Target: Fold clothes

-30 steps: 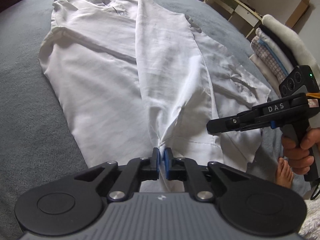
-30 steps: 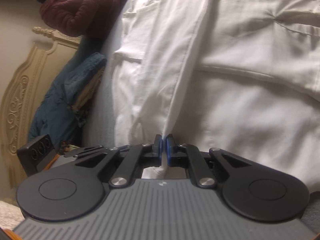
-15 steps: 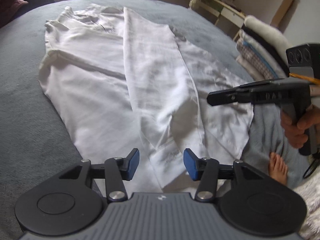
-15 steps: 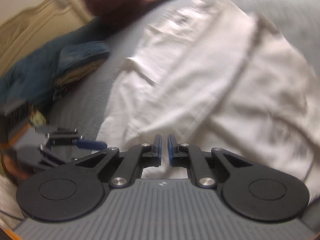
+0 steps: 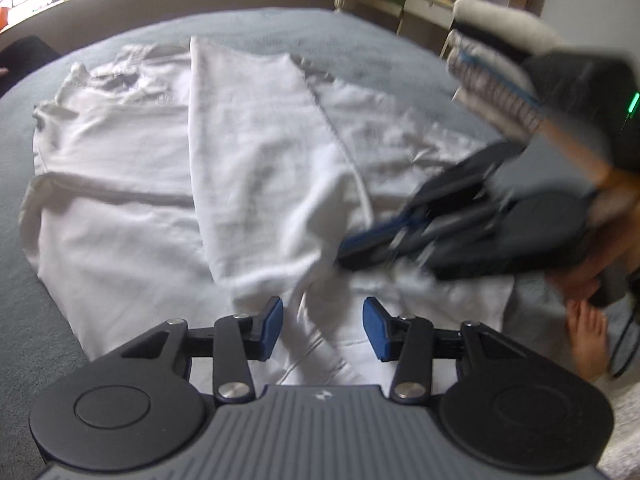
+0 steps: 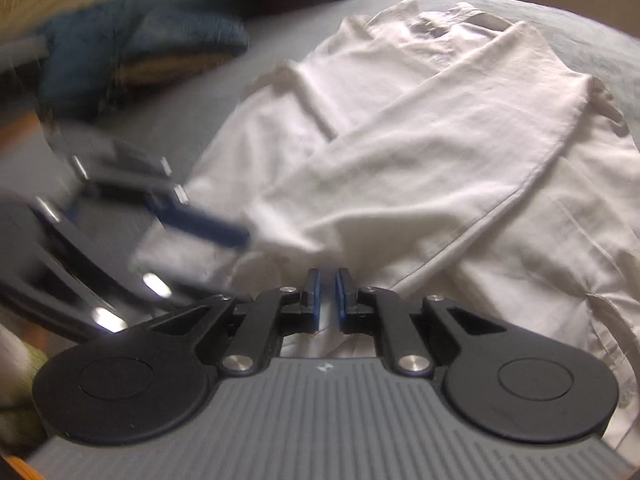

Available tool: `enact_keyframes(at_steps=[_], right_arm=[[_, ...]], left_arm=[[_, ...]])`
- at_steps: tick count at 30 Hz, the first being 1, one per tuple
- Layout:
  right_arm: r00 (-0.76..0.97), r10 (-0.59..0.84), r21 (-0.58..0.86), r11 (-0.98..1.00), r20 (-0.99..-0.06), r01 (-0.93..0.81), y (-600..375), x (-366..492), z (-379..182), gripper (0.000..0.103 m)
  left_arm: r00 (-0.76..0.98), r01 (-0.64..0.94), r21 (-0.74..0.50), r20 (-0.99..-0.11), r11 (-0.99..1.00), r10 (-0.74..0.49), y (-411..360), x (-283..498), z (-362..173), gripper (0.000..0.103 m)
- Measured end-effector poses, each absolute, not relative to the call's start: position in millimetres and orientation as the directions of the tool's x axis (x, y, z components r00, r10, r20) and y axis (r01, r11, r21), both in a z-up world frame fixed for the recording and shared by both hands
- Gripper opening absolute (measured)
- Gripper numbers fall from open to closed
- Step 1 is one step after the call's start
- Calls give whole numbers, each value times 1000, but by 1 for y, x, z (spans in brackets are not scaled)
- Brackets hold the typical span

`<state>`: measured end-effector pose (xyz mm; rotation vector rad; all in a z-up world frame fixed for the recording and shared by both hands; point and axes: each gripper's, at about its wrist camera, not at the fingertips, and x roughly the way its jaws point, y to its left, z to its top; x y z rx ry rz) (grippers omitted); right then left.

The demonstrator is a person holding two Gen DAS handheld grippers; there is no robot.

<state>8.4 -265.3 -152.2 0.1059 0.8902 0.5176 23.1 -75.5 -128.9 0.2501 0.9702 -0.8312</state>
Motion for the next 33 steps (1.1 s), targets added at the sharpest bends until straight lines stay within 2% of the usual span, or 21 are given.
enact_keyframes(at_steps=[4,9,13,19,27,33], right_arm=[[608,455,332,891,-651,-311,-308,22,-131,12],[758,189,163,981,-624,-110,-371,83,-132,28],[768,57,79,997,-638,-8,-406,145,-154,28],[752,69,160,986,-656,49,-429,204,-183,28],[780,97,299,947,-618,120,-460,215,-201,23],[773,78,270,955,-630,124,-470,198,-190,31]], left_arm=[[270,708,-188,-819,680,-507,-69,25,-136,45],[267,698,-193,-823,689,-501,-67,26,-139,45],[272,687,-196,-824,700,-498,-69,27,-140,45],[279,681,-199,-820,705,-500,-71,27,-142,45],[261,676,-246,-802,695,-537,-64,31,-145,46],[244,668,-293,-783,685,-572,-58,35,-147,47]])
